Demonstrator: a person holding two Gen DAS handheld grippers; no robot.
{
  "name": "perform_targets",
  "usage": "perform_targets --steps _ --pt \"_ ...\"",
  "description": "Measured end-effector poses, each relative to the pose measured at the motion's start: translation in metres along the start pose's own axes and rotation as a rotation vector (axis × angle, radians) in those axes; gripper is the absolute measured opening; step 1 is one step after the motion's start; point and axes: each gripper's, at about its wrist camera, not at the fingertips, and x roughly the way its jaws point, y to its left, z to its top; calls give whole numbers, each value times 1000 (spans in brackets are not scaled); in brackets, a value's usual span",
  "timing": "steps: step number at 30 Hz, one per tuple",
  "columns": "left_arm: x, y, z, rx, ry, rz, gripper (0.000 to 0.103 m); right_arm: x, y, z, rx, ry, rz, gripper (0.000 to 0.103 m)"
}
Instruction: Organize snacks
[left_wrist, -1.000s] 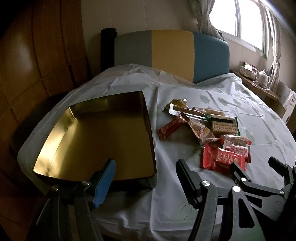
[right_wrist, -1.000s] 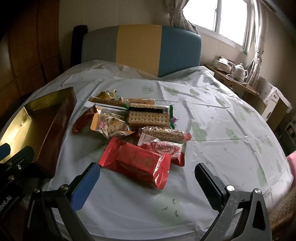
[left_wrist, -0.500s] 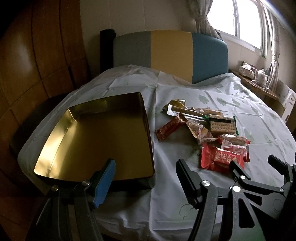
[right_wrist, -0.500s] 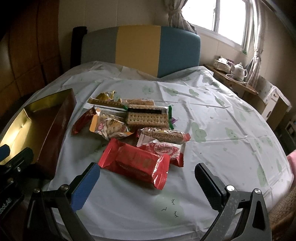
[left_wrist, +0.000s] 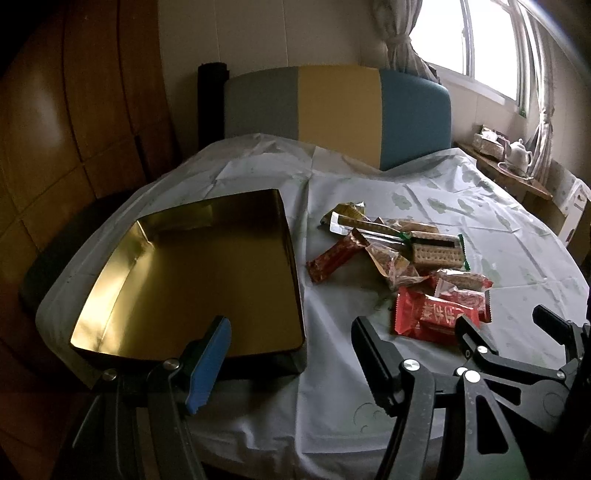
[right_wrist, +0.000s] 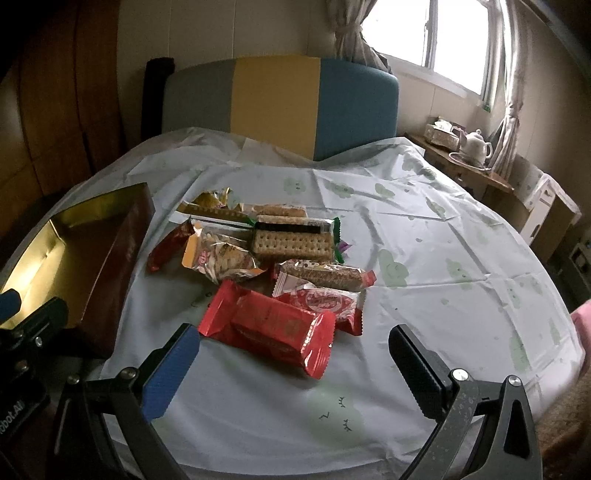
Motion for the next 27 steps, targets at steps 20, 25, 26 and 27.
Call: perform_targets --steps 20,25,26,27 --pt "-12 -4 -2 13 -11 -18 69 -9 -10 1 15 -18 1 103" --pt "-4 -6 -1 17 8 -31 69 -4 -13 1 13 -7 6 103" --pt "-2 -7 -1 18 13 -37 69 -3 -14 1 12 -8 6 103" --pt "-1 -8 -2 20 16 -39 69 -2 -15 2 11 -8 6 103"
